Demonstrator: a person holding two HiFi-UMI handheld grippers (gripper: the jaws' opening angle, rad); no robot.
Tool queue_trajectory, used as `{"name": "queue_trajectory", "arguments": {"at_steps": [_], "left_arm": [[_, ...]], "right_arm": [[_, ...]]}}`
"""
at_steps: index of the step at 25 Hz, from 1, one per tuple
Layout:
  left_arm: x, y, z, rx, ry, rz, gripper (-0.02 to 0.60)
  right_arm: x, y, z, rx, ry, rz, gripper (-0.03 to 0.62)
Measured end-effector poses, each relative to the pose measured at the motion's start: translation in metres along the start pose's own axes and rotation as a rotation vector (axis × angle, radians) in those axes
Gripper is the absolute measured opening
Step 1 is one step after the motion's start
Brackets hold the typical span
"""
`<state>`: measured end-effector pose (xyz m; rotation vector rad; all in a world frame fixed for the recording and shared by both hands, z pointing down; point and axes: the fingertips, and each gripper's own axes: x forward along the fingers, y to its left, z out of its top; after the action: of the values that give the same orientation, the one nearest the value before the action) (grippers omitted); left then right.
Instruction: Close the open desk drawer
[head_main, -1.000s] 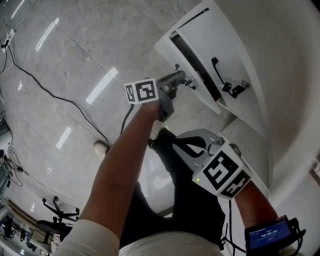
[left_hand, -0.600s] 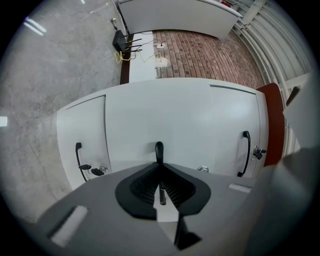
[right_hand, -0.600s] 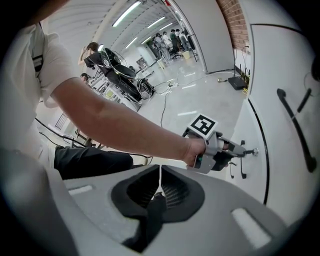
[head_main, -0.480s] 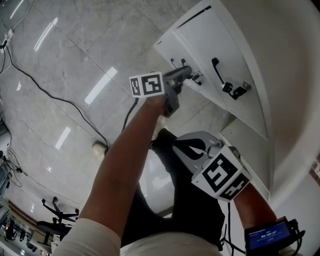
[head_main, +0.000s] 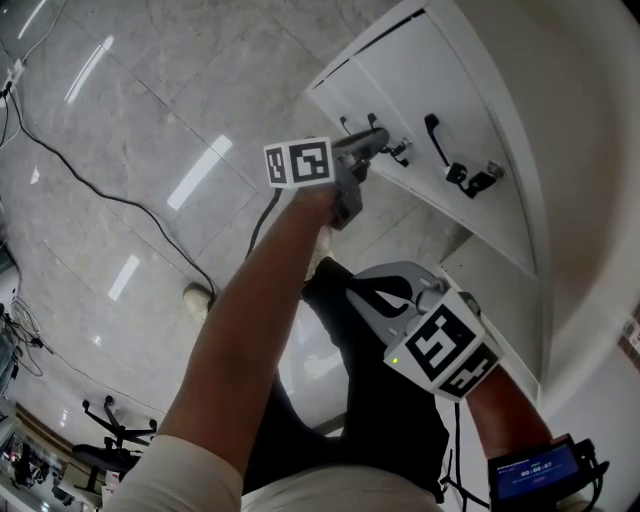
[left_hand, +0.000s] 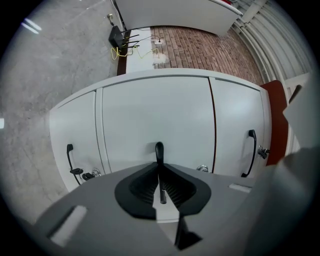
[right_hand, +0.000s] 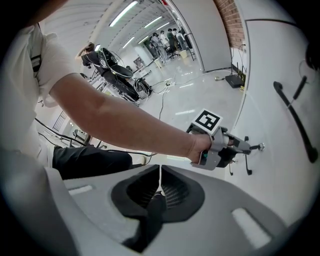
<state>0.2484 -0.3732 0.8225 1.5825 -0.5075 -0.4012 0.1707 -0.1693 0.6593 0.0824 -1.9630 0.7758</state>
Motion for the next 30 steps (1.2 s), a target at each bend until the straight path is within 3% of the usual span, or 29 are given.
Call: {"name": "queue_trajectory", "arguments": {"at_steps": [7, 9, 10, 22, 27, 30], "left_arm": [[0.001, 0.010, 0.002, 0.011, 0.014, 0.072, 0.054], [-0.001, 0.011, 0.001, 0.012, 0.016, 0.090, 0.133], [-0.004, 0.011, 0.000, 0.014, 0.017, 0.096, 0.135], [-0.064, 0.000, 0.009, 0.041, 0.018, 0.145, 0.078], [-0.095, -0.044, 0.007, 0.078, 0.032, 0.133, 0.005], [-0.103, -0.058, 0.005, 0.100, 0.063, 0.124, 0.005]], "right_arm": [[0.000, -0.006, 0.001, 0.008, -0.002, -0.008, 0.012], [0.000, -0.008, 0.001, 0.015, -0.010, -0.008, 0.012], [0.000, -0.008, 0.001, 0.018, -0.017, -0.004, 0.012], [0.004, -0.024, 0.013, 0.031, -0.052, -0.009, 0.011], [-0.008, -0.007, 0.021, 0.031, -0.065, -0.023, 0.011], [-0.010, -0.012, 0.022, 0.029, -0.083, -0.033, 0.012]]}}
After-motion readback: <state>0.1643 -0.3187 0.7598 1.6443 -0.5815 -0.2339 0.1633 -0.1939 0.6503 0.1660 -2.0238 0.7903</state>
